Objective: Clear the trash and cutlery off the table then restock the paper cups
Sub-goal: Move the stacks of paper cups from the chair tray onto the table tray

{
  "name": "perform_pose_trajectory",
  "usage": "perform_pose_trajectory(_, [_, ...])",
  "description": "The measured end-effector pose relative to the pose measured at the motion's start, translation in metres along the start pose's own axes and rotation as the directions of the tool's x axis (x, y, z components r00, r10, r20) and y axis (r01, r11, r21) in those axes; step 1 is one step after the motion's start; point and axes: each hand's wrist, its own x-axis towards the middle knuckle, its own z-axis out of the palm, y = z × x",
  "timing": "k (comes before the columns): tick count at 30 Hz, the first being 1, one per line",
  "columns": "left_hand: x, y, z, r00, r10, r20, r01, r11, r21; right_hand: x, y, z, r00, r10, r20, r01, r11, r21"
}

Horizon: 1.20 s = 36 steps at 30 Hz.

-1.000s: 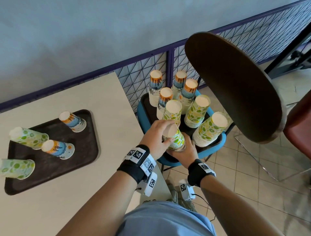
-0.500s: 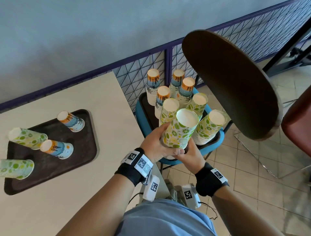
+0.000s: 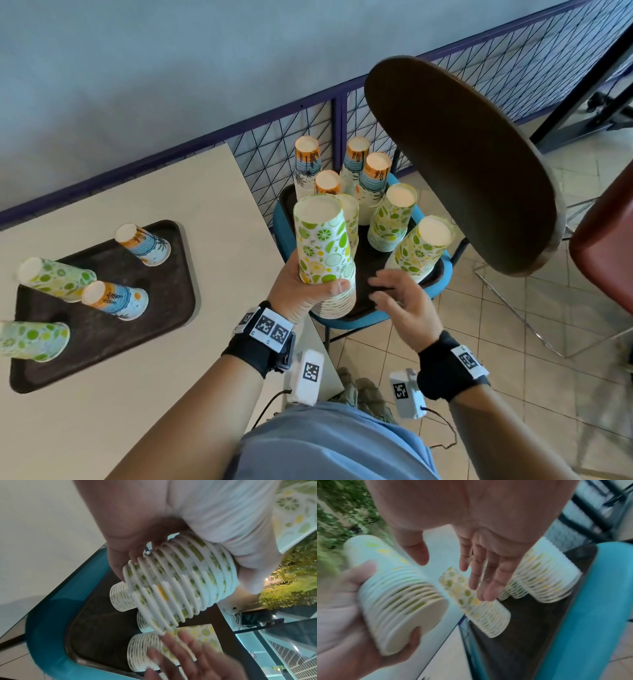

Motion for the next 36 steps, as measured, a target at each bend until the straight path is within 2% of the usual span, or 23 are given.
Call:
perform_pose_trajectory(3, [-0.002,0.001,-0.004,0.999,0.018,-0.039,-0.019,1.000,-0.011,0.003,0.023,-0.024,0.965,0.070,-0.252,-0.102,0.988,-0.115])
perform_pose_trajectory(6, [-0.002,0.001,-0.004,0.999,0.022,-0.047,-0.023,0.999,-0.034,0.009,0.035,-0.039,0.886,0.129,-0.446,-0.168,0.985,-0.049])
perform_pose_trajectory(7, [-0.003,0.000,-0.004,0.998,0.021,-0.054,-0.023,0.999,-0.042,0.013,0.035,-0.043,0.878,0.160,-0.452,-0.192,0.981,-0.025])
perform_pose_trajectory(9, [-0.005,-0.001,-0.001,0.997,0.017,-0.069,-0.020,0.999,-0.049,0.022,0.036,-0.046,0.894,0.218,-0.392,-0.235,0.972,0.005])
perform_pose_trajectory(12, [-0.009,-0.001,0.003,0.999,0.018,-0.049,-0.020,0.999,-0.036,0.036,0.037,-0.046,0.921,0.232,-0.314,-0.227,0.973,0.053])
perform_pose_trajectory(20, [-0.012,-0.004,0.000,0.997,0.002,-0.072,-0.002,1.000,-0.013,0.072,0.056,-0.036,0.914,0.234,-0.330,-0.226,0.972,0.063])
perform_pose_trajectory(24, [-0.014,-0.008,0.001,0.997,-0.010,-0.072,0.008,0.999,-0.033,0.083,0.058,-0.031,0.917,0.178,-0.356,-0.199,0.980,-0.023])
perform_pose_trajectory(28, [-0.013,-0.012,0.001,0.997,-0.026,-0.076,0.023,0.999,-0.043,0.091,0.057,-0.028,0.916,0.172,-0.363,-0.236,0.962,-0.139])
perform_pose_trajectory(36, [-0.011,-0.011,0.000,0.995,-0.022,-0.098,0.017,0.998,-0.054,0.092,0.053,-0.022,0.929,0.071,-0.364,-0.177,0.947,-0.267])
